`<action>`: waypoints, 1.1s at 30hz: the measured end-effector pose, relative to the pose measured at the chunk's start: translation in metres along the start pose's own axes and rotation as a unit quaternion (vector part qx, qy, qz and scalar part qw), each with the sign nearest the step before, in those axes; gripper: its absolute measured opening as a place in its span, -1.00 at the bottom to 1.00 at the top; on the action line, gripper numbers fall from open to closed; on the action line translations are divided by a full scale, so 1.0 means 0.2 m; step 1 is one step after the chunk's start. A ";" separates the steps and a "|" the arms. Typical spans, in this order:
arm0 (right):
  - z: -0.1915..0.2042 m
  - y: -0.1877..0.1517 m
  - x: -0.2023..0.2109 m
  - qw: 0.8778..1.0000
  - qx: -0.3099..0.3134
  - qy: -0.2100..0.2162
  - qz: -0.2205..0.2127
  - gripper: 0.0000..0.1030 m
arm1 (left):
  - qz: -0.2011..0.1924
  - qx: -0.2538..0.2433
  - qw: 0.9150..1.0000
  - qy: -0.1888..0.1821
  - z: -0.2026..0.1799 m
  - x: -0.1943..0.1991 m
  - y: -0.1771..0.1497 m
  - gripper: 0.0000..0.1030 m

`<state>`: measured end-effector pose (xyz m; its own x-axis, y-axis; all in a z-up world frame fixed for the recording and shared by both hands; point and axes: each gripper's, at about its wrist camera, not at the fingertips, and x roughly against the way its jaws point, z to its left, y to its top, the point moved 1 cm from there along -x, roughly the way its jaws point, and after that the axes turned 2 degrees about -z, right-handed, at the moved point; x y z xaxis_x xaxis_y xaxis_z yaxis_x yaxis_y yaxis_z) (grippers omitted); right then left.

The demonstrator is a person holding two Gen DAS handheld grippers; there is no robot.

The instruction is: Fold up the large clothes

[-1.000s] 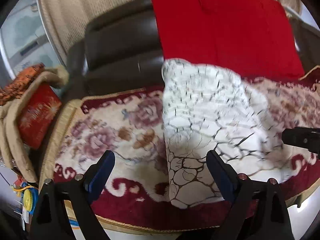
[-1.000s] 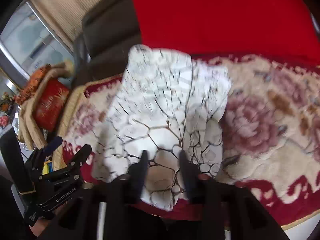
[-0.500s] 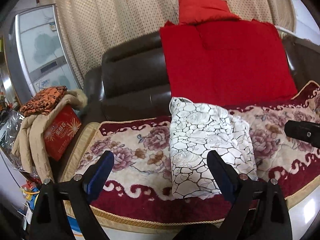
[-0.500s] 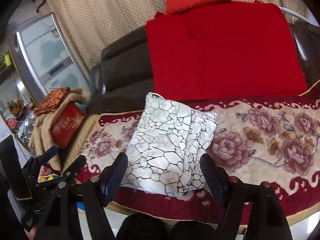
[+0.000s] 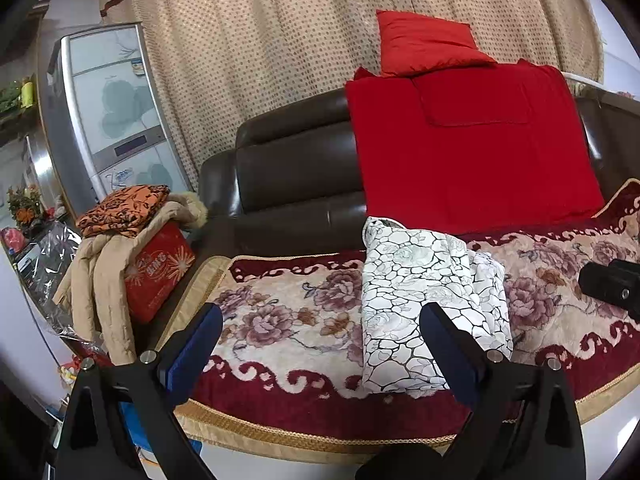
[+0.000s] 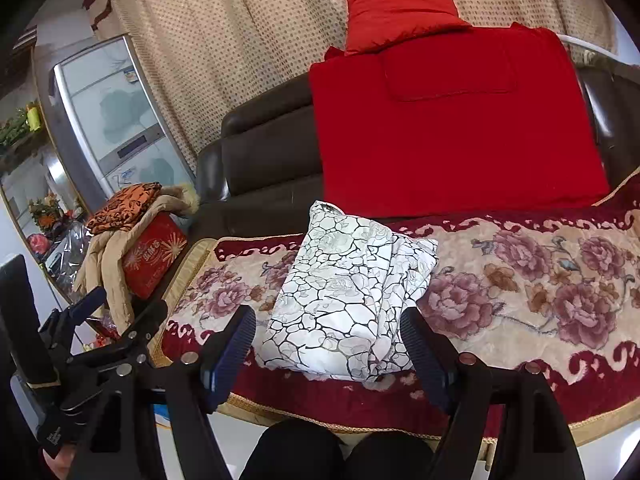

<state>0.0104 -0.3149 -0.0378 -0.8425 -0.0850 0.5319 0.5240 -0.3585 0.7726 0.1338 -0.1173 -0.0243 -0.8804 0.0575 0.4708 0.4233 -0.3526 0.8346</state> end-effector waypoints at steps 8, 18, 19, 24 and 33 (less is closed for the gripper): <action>0.05 -0.01 0.07 1.000 0.005 0.010 -0.008 0.52 | -0.012 0.013 1.000 0.020 0.05 0.10 0.01 0.92; 0.11 -0.03 0.13 1.000 0.008 0.013 -0.018 0.52 | -0.010 0.036 0.999 0.033 0.13 0.13 0.00 0.92; 0.11 -0.03 0.14 1.000 0.008 0.013 -0.018 0.52 | -0.010 0.037 0.999 0.033 0.14 0.13 0.00 0.92; 0.13 -0.04 0.14 1.000 0.007 0.016 -0.018 0.52 | -0.012 0.041 0.999 0.032 0.16 0.14 0.00 0.92; 0.15 -0.05 0.13 1.000 0.009 0.014 -0.018 0.52 | -0.018 0.046 0.998 0.029 0.19 0.16 0.00 0.92</action>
<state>-0.0127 -0.2858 -0.0209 -0.8641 -0.0978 0.4937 0.4947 -0.3459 0.7973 0.1148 -0.0800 0.0014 -0.9054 0.0134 0.4243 0.4061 -0.2642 0.8748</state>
